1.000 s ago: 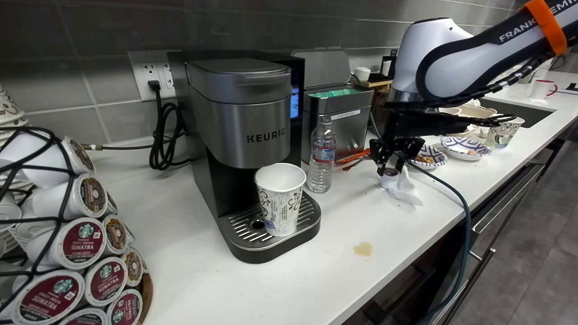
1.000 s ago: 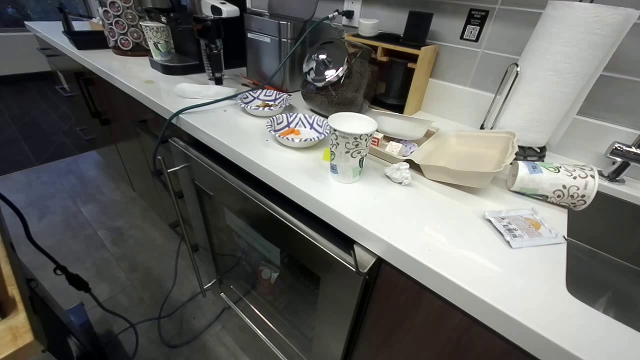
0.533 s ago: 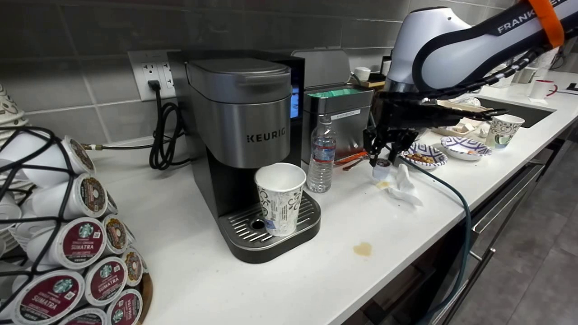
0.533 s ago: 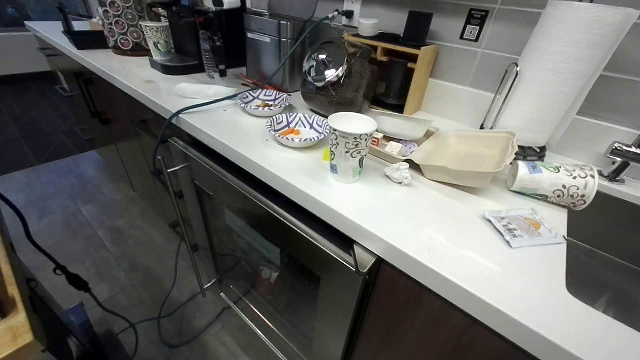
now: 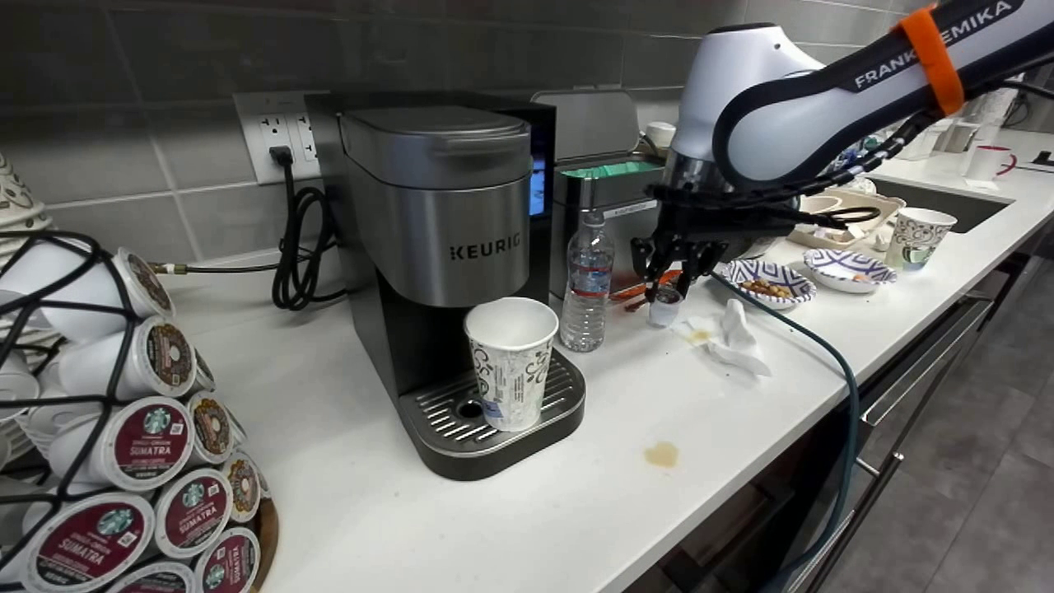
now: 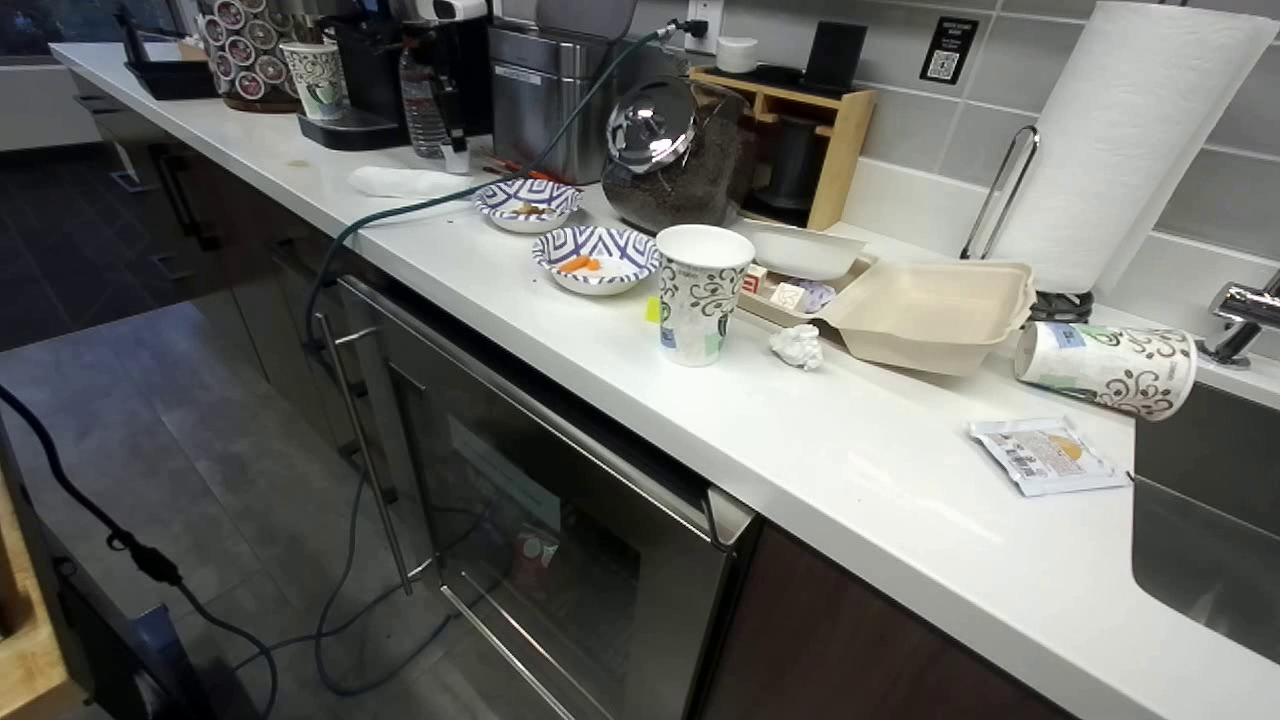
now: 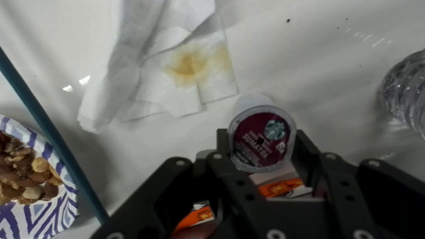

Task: Move the coffee pod backwards

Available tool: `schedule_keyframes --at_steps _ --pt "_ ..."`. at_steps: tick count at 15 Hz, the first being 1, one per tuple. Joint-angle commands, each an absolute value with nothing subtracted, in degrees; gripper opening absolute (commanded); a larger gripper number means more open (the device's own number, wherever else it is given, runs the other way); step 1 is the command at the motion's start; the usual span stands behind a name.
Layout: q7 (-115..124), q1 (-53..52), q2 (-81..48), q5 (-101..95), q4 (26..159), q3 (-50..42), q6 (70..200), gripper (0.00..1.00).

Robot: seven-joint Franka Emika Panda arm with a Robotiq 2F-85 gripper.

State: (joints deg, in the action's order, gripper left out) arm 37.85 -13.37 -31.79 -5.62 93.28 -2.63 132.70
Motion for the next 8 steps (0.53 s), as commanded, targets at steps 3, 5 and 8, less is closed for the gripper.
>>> schedule_keyframes --at_steps 3,5,8 --pt "40.63 -15.76 -36.78 -7.12 86.49 -3.71 131.46 0.48" --pt "40.79 -16.24 -37.69 -7.15 85.18 -3.78 131.25 0.47" --pt "40.75 -16.70 -38.51 -7.02 83.85 -3.89 131.22 0.47"
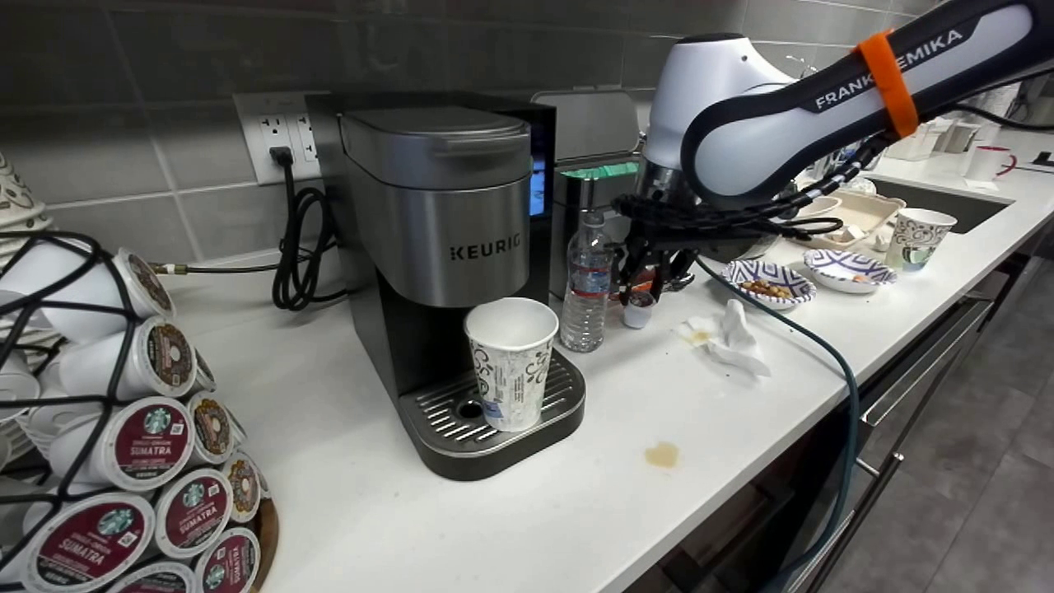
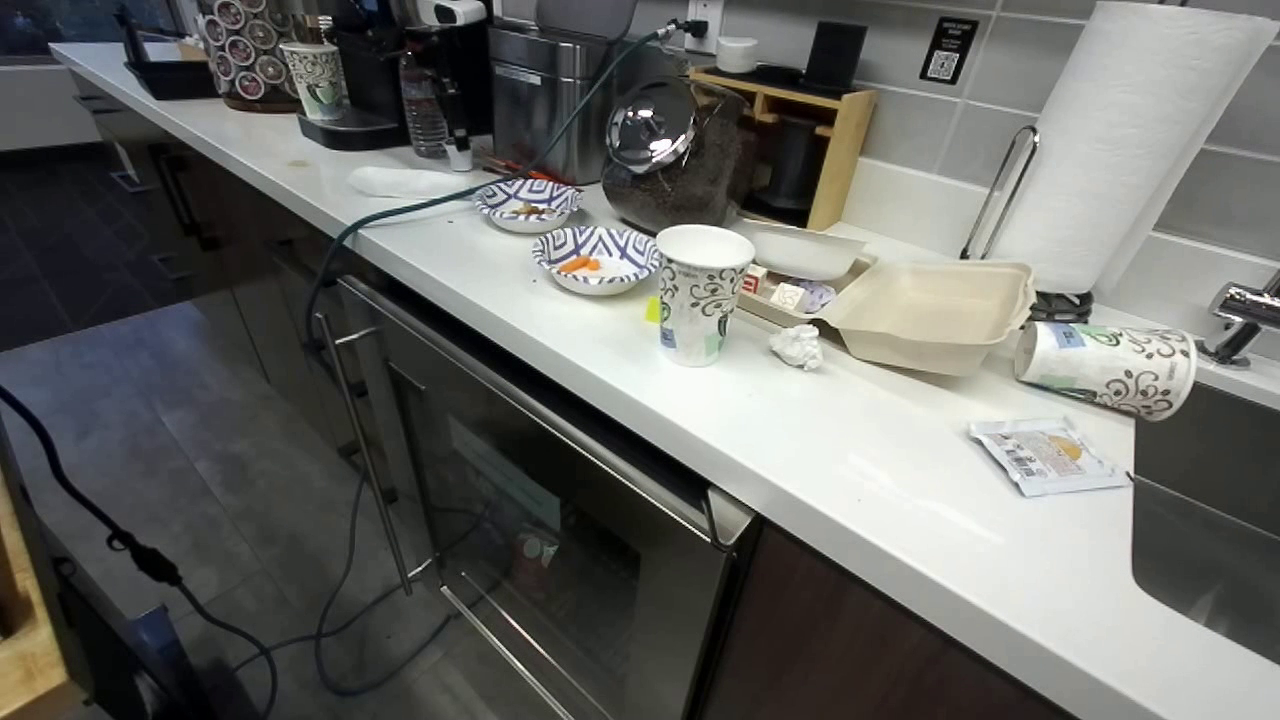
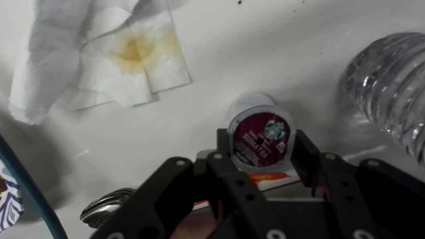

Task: Move the coffee pod backwards

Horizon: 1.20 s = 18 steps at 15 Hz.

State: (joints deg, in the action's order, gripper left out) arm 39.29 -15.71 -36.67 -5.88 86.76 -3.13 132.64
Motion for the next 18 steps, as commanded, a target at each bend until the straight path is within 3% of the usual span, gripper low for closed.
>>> schedule_keyframes --at_steps 1,7,9,10,13,18 --pt "40.68 -16.78 -38.73 -6.98 83.42 -3.91 131.16 0.47" --pt "40.21 -16.75 -39.70 -6.69 81.93 -3.92 130.27 0.48" --pt "40.23 -16.75 -39.94 -6.75 81.70 -4.05 130.01 0.61" --pt "40.16 -16.72 -39.98 -6.73 81.69 -4.06 129.88 0.77" --pt "39.93 -16.38 -39.18 -6.36 82.31 -4.03 129.52 0.99" --pt "37.47 -13.17 -33.85 -3.61 86.23 -3.02 124.29 1.00"
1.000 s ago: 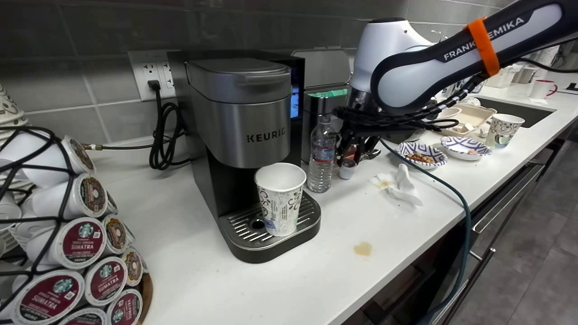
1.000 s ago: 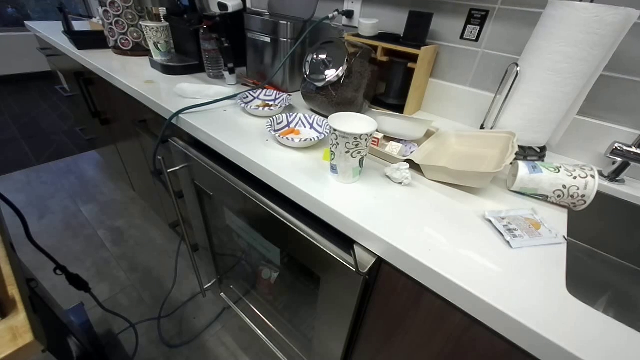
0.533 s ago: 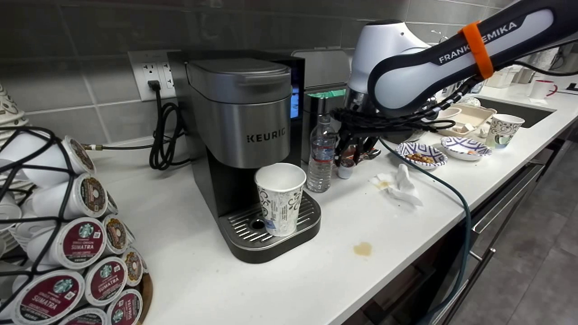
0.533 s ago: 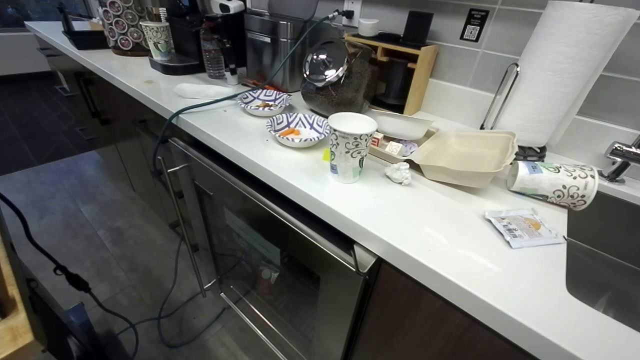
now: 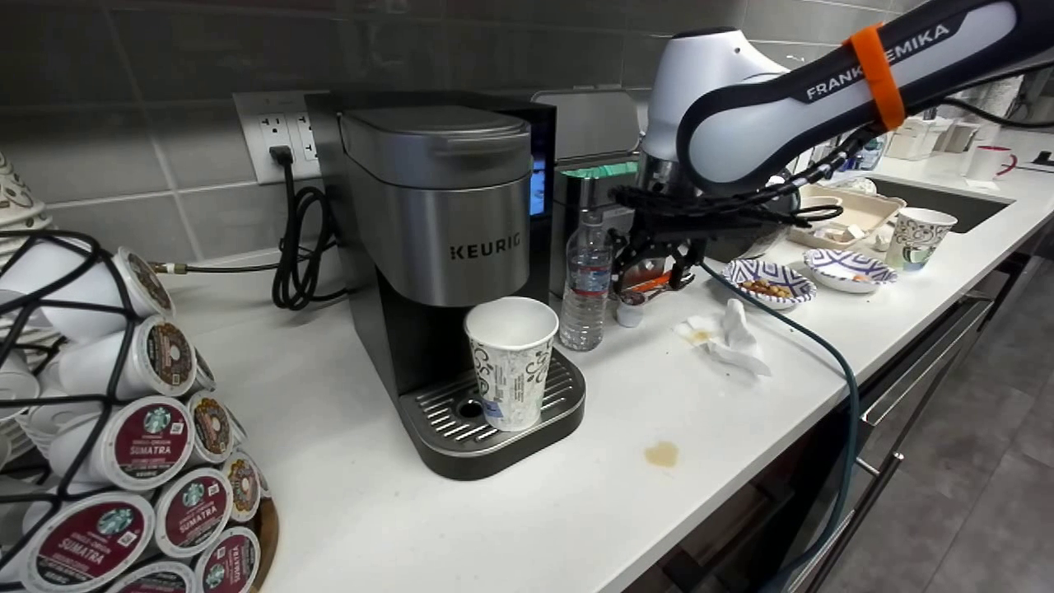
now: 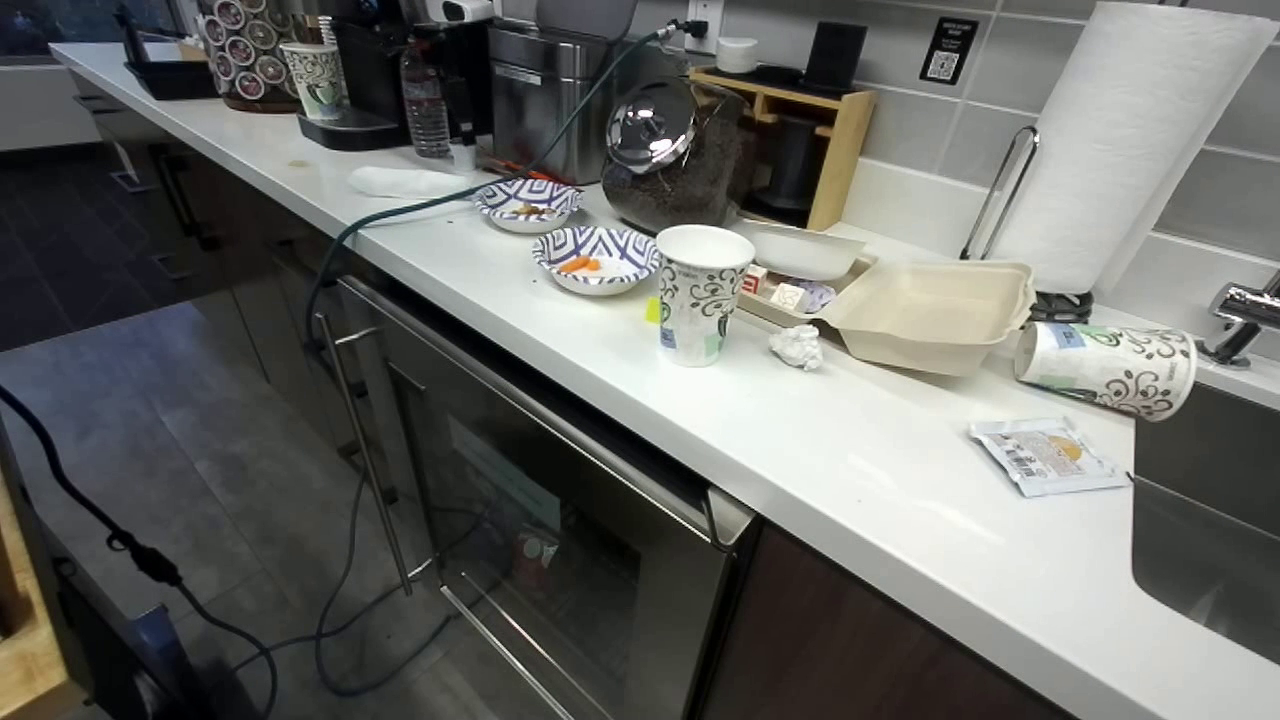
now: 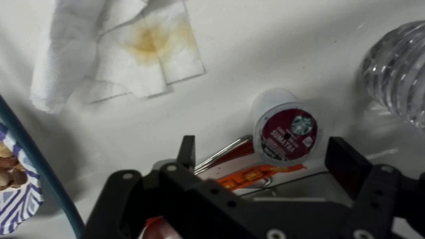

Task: Move the coffee pod backwards

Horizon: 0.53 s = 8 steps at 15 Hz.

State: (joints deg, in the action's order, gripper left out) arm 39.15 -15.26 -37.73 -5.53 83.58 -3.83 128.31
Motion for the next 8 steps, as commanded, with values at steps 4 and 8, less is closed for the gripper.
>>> schedule_keyframes --at_steps 4,8 --pt "30.30 -7.74 -27.80 3.39 89.62 -0.35 115.83 1.00" --pt "19.21 -1.90 -23.69 12.82 91.97 1.11 107.02 1.00"
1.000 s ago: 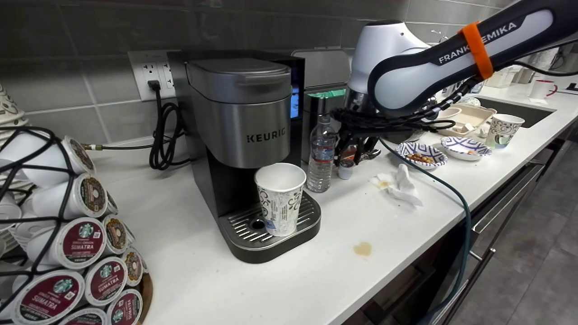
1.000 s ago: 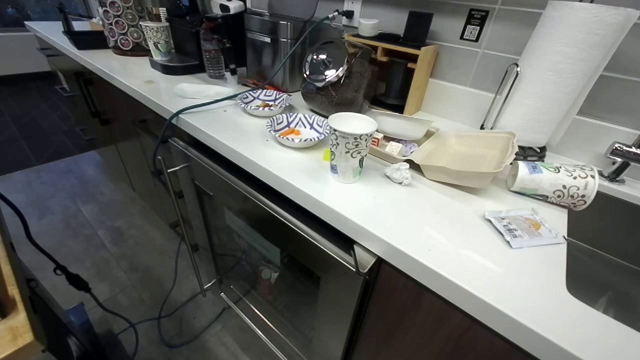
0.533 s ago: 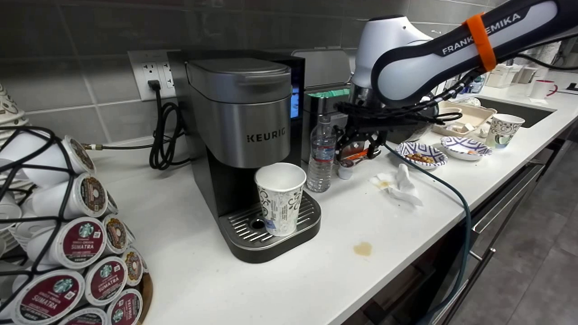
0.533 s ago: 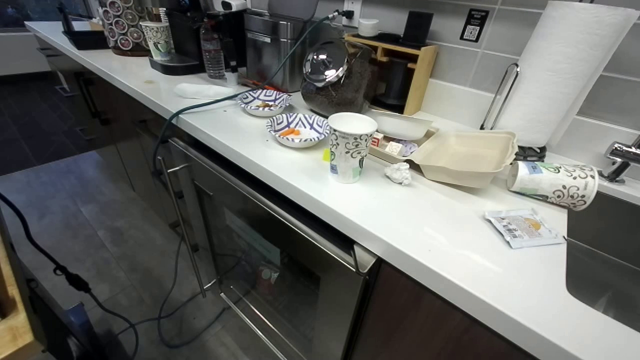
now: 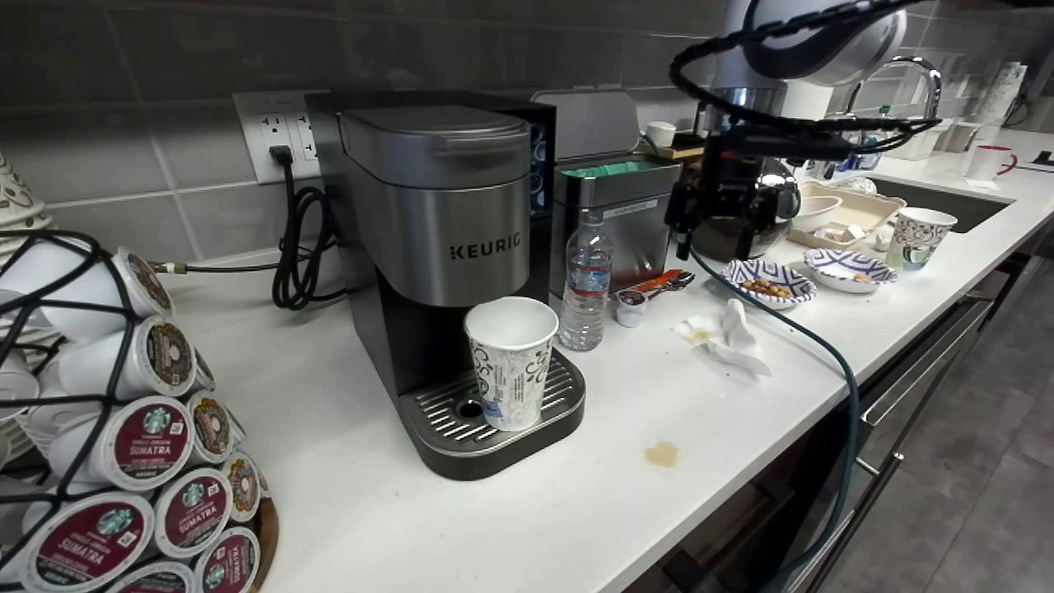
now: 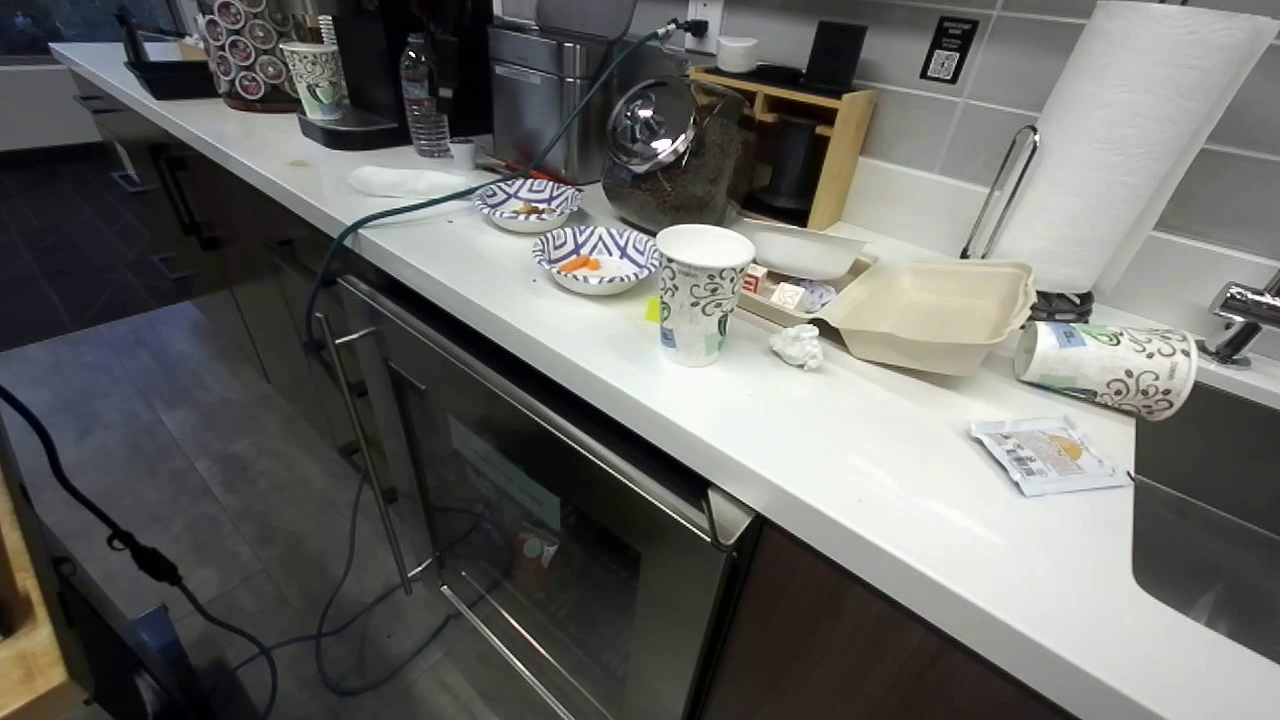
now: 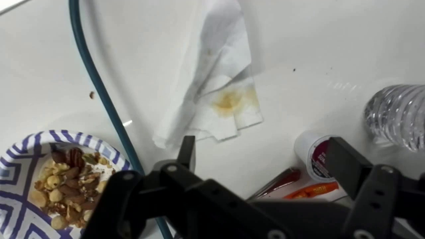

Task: Move the coffee pod backwards

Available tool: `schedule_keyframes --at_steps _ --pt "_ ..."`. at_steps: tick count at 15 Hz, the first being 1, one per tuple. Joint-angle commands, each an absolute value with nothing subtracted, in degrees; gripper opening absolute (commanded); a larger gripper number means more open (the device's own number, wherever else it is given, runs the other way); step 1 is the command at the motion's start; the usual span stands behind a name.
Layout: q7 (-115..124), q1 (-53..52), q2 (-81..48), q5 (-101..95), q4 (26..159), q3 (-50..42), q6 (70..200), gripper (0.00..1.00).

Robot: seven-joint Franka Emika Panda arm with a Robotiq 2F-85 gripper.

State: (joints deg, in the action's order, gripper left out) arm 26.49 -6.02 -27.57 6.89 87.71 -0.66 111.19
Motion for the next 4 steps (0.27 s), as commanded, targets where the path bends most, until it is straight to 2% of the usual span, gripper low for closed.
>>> schedule_keyframes --at_steps 1,4 --pt "16.15 -0.60 -22.86 14.72 92.59 1.25 104.92 1.00" --pt "16.76 -1.19 -24.25 13.31 90.01 -0.08 104.77 1.00"
